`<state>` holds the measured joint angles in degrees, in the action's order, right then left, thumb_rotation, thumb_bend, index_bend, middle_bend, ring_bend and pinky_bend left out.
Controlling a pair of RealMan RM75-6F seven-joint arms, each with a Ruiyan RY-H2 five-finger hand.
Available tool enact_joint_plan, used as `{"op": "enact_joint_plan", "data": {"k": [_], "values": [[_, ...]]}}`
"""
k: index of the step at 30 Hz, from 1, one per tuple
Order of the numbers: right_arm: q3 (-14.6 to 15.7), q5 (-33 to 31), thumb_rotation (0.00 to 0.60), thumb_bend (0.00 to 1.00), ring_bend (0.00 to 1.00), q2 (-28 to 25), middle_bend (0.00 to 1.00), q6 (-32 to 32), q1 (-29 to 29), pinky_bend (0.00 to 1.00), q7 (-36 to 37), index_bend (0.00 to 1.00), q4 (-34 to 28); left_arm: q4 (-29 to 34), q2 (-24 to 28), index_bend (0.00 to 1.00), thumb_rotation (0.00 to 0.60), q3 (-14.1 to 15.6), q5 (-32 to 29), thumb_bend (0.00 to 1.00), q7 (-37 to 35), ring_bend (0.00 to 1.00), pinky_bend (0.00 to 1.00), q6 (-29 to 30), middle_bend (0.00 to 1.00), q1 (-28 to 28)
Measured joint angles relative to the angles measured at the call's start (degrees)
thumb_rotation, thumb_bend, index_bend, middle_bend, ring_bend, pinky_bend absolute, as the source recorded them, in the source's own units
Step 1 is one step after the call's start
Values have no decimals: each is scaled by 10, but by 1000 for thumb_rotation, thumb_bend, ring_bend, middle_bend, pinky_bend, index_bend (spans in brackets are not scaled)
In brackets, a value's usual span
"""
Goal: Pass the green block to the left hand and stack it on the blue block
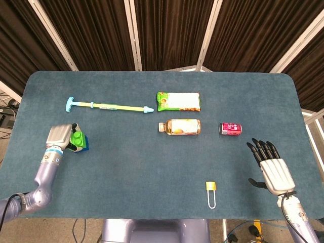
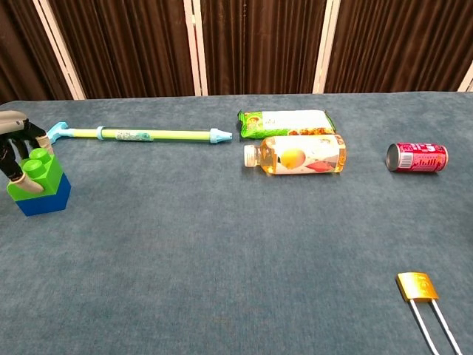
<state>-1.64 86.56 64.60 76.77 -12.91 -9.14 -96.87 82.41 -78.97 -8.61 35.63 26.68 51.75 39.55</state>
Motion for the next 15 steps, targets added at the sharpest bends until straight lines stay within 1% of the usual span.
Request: {"op": "enact_joint_plan", "data": {"k": [3, 8, 11, 15], "values": [[0, 1, 600, 0, 0, 0, 0, 0, 0, 0, 0, 0, -1, 17, 15, 0, 600, 0, 14, 0, -13, 0, 5, -2, 0, -3], [1, 3, 600, 0, 0, -1, 0, 0, 1, 0, -1, 0, -2, 48, 40, 0, 600, 0, 40, 0, -29, 0, 0, 13, 0, -14], [2, 6, 600, 0, 0, -1, 0, 0, 1, 0, 0, 0, -4, 81, 67, 0, 600, -1, 51, 0, -34, 0, 0, 34, 0, -24], [1, 10, 600, 0, 0, -2, 0, 3, 2, 0, 1, 0, -5, 126, 103, 0, 600, -2, 85, 0, -49, 0, 0, 86, 0, -47]]}}
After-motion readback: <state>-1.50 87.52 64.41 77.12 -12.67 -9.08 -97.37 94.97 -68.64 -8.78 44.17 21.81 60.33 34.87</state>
